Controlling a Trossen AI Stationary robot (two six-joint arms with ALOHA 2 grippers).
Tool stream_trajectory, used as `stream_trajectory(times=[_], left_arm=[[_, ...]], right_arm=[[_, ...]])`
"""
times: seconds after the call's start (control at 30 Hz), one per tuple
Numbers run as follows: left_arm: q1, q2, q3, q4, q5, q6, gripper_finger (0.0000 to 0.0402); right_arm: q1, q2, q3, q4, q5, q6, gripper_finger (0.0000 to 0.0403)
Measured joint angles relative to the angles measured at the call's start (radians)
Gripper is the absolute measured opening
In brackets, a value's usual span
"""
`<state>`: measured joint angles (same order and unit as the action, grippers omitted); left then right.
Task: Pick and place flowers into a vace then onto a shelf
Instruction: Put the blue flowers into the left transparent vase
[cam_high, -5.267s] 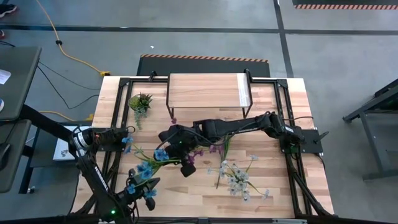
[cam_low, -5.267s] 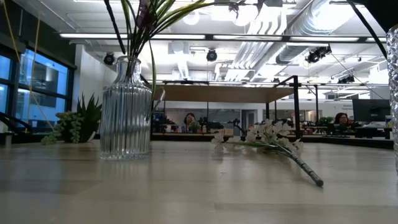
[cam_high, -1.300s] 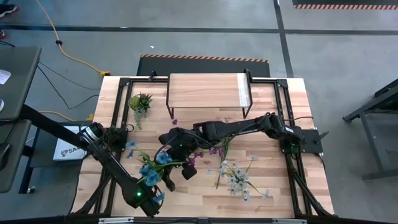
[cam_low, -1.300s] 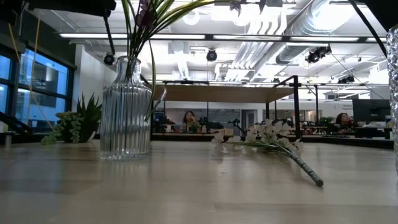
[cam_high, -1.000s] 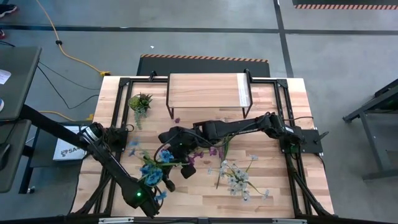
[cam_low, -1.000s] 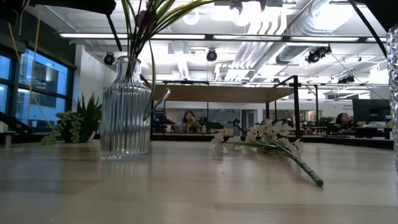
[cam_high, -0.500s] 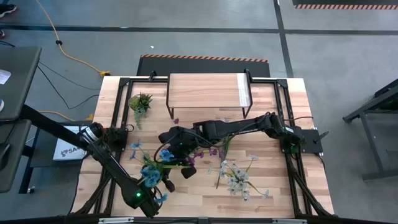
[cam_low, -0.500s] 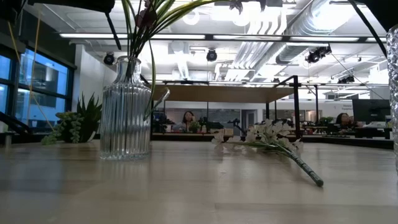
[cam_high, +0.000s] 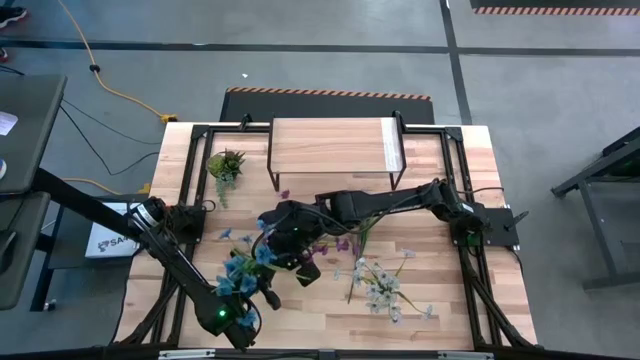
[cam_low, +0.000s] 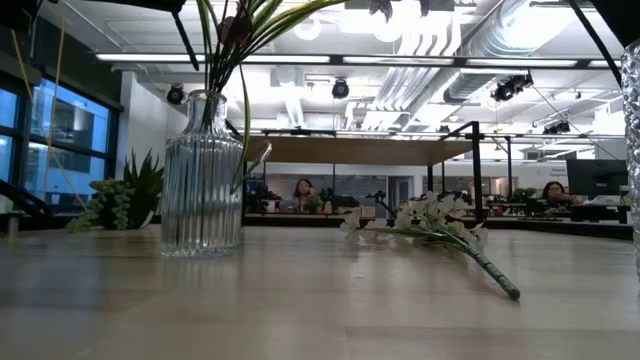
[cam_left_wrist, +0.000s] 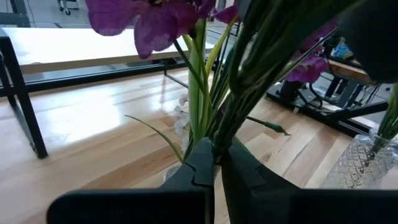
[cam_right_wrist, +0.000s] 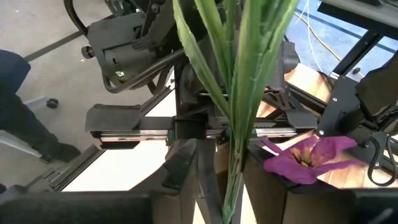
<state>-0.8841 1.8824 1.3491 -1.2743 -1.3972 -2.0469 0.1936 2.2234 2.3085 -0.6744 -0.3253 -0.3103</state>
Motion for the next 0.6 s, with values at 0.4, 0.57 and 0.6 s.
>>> stream_trajectory(times=[0.4,0.57,0.6], left_arm=[[-0.015,0.0,0.035,-0.065,0.019,-0.006,0.0045],[-0.014,0.0,0.035,-0.065,0.019,-0.006,0.0045],[-0.014,0.0,0.035,-0.067,0.021,-0.006,0.0045]], right_arm=[[0.001,-0.028,0.0,-0.011,0.044,0.021,0.0119],[0.004,-0.029,0.0,-0.021,0.059,0.022,0.0119],[0.005,-0.029,0.0,-0.021,0.059,0.022,0.0119]])
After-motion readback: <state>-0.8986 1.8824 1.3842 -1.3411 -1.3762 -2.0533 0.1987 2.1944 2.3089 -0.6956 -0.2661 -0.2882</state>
